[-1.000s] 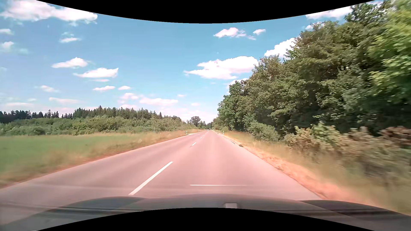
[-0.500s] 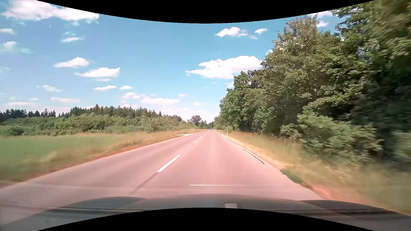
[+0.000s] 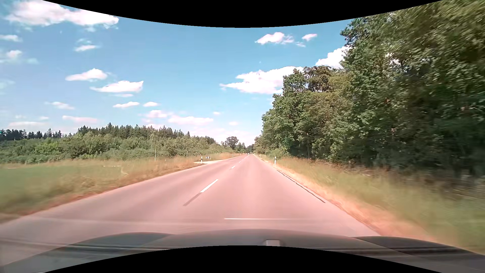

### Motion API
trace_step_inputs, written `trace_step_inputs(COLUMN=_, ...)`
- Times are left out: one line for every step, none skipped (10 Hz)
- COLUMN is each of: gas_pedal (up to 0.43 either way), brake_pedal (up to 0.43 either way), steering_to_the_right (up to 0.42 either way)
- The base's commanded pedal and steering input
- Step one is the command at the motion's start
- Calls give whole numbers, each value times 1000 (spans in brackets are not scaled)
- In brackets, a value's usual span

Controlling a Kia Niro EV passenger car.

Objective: Follow the waypoints while adhering to traffic rules and regulations

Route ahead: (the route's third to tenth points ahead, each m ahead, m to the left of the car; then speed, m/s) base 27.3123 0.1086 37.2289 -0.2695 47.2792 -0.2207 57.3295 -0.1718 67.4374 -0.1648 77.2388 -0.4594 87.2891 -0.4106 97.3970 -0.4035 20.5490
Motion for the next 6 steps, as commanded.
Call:
trace_step_inputs(gas_pedal=260, brake_pedal=0, steering_to_the_right=-4)
trace_step_inputs(gas_pedal=260, brake_pedal=0, steering_to_the_right=-4)
trace_step_inputs(gas_pedal=260, brake_pedal=0, steering_to_the_right=-3)
trace_step_inputs(gas_pedal=260, brake_pedal=0, steering_to_the_right=-3)
trace_step_inputs(gas_pedal=260, brake_pedal=0, steering_to_the_right=-3)
trace_step_inputs(gas_pedal=260, brake_pedal=0, steering_to_the_right=-3)
